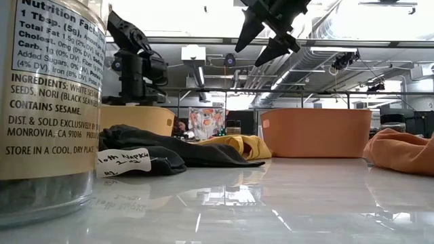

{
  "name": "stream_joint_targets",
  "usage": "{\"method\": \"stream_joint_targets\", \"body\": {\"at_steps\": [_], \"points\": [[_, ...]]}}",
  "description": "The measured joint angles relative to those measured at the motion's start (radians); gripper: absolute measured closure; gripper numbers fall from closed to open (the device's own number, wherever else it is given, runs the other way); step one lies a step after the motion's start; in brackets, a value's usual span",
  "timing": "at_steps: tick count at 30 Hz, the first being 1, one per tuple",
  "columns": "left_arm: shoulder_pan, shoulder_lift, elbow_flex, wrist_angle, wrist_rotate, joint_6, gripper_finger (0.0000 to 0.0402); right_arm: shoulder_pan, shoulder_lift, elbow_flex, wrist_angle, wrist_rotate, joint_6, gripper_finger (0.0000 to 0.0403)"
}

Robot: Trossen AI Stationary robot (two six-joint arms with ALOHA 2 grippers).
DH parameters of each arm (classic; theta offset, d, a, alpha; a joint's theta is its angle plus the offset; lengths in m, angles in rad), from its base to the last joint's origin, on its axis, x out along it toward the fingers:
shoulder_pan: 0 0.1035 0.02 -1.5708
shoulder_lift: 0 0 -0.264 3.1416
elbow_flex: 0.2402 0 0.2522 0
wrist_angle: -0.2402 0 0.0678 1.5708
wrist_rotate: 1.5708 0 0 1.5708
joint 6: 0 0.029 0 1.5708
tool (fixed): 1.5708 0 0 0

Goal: Sort spices by type
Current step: Put the top brown seasoning bottle into the yellow bin

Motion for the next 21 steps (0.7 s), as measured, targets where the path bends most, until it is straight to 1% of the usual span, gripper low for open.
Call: {"method": "stream_joint_targets", "body": {"at_steps": [12,16,21], "points": [[-0.007,0.0,0.0,0.002,-0.004,-0.057,0.0204,0.0,0.0,0.0,-0.002,0.001,-0.008,0.0055],[-0.018,0.0,0.0,0.002,-0.009,-0.094,0.0203,0.0,0.0,0.0,-0.002,0.001,-0.009,0.0055],[-0.038,0.0,0.0,0.002,-0.009,-0.097,0.0203,0.0,0.0,0.0,-0.003,0.007,-0.012,0.0055]]}}
